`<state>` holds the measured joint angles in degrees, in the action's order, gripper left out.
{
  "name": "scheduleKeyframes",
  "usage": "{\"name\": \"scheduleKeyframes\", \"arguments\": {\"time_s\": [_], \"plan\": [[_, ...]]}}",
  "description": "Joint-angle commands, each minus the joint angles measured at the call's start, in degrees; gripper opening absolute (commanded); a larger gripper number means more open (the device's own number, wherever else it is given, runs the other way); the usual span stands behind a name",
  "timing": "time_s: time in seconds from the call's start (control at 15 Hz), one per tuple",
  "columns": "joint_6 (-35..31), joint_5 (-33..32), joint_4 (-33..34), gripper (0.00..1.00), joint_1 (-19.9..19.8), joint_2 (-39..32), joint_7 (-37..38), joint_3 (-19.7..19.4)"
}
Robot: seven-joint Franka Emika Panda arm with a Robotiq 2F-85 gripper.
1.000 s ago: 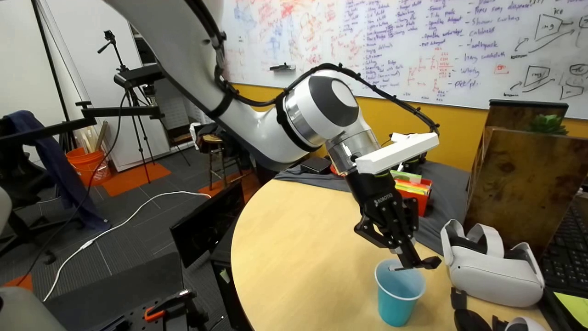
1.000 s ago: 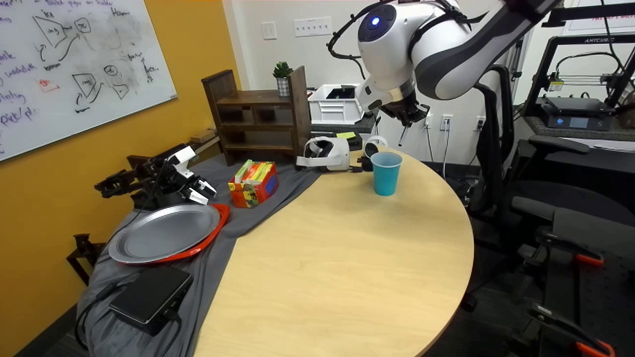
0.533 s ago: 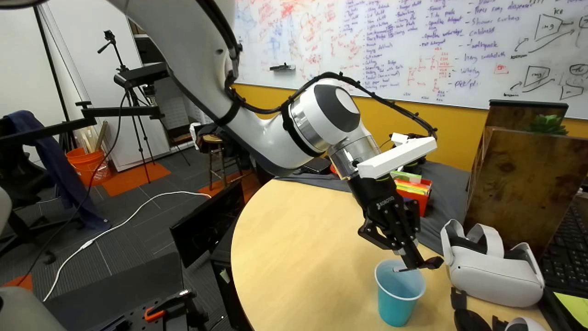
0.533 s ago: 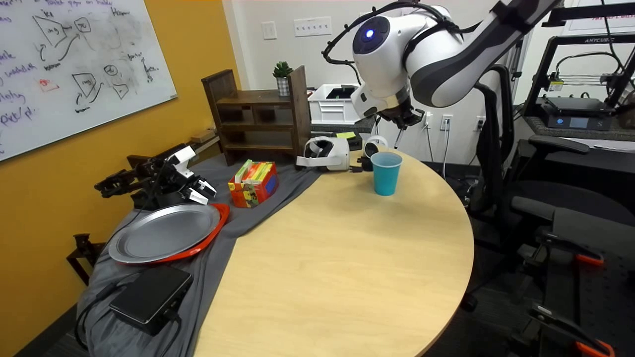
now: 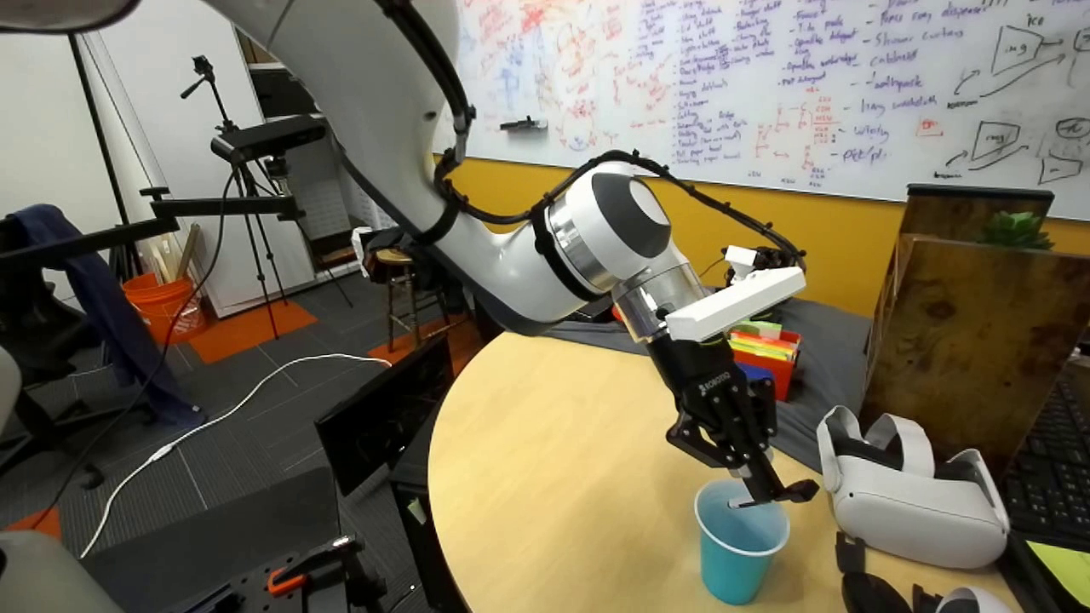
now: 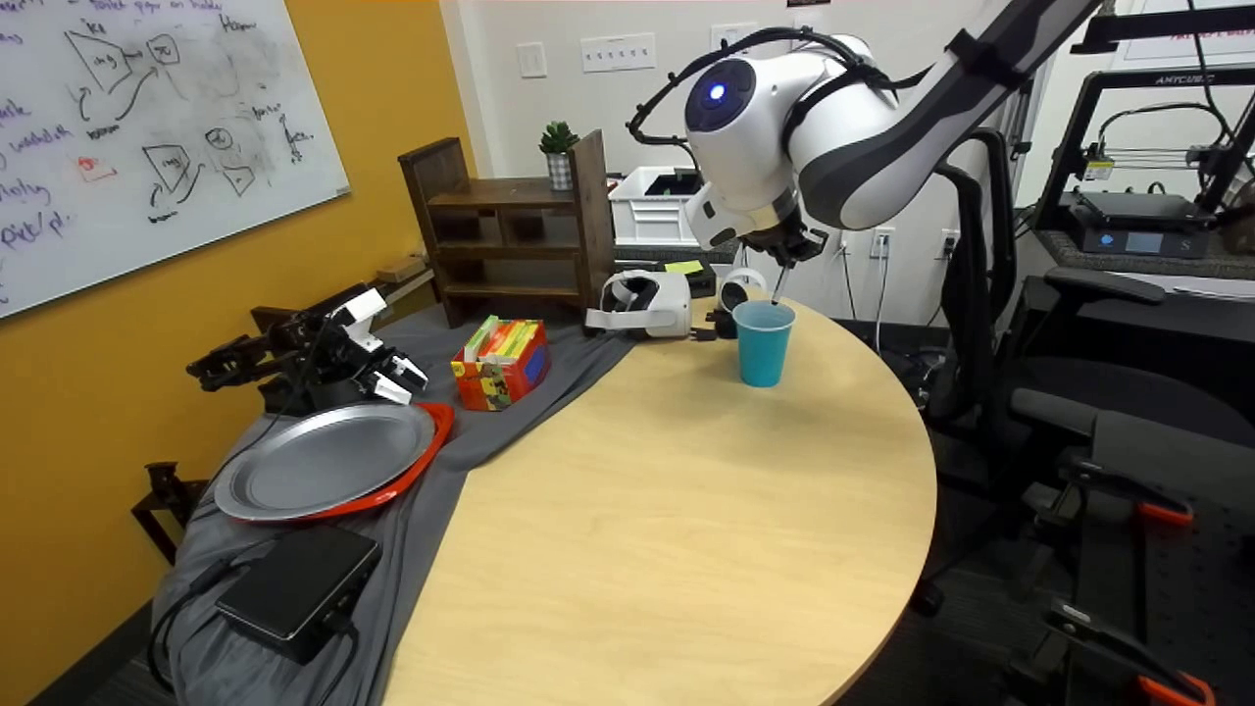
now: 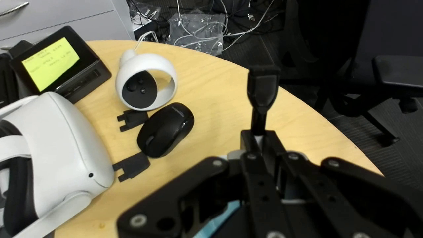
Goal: Get the marker from the table and place it in the blue cup
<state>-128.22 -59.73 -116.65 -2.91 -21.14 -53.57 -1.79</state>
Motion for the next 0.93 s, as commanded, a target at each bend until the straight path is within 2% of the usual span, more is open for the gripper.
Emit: {"name": "scheduleKeyframes", "arguments": {"time_s": [0.0,0.87], "plan": [[0.04,-1.0,1.71,0.03,0.05,-1.7,1.53,0.39],[0.28,-1.07,3.68,0.03,0.55,-5.4,1.51,0.86]]}}
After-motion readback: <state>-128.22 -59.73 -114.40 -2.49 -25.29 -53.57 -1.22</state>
